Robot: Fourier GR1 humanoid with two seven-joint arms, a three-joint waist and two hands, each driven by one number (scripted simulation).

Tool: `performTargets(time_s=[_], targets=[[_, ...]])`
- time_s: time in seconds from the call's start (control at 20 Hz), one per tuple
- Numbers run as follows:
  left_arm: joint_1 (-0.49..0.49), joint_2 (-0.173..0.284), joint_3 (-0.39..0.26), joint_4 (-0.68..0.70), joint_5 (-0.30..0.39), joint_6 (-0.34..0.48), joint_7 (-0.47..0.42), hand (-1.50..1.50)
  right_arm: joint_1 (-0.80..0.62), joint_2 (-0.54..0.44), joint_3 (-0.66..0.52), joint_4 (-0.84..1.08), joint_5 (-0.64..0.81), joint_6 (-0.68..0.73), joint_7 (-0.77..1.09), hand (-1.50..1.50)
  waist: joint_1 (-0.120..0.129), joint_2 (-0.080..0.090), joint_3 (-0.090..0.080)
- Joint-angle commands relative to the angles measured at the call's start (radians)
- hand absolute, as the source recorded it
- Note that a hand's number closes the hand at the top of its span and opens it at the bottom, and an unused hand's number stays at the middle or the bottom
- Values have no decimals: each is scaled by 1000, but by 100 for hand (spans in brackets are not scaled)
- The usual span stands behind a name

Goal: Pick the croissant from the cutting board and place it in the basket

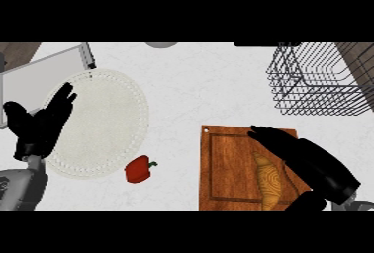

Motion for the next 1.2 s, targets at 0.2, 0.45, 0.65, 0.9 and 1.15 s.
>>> performTargets(time_s=[0.2,0.45,0.65,0.9,1.15], targets=[[48,-43,8,-33,-45,-7,-9,0,-1,4,50,178,149,-66,-80,-150,-2,-1,-1],[-19,-40,48,15,-56,-38,11,0,-4,-10,30,250,196,-89,-158,-150,-4,-1,-1],[19,-28,73,-96,-39,-59,98,0,13,-8,5,171,189,-37,-154,-150,-3,-3,-1],[45,-56,80,-95,-77,-38,54,0,68,-10,-17,192,165,-43,-239,-150,-4,-3,-1],[4,-63,107,-3,-84,-82,-5,0,80,-1,1,201,201,-44,-296,-150,-5,-2,-1]])
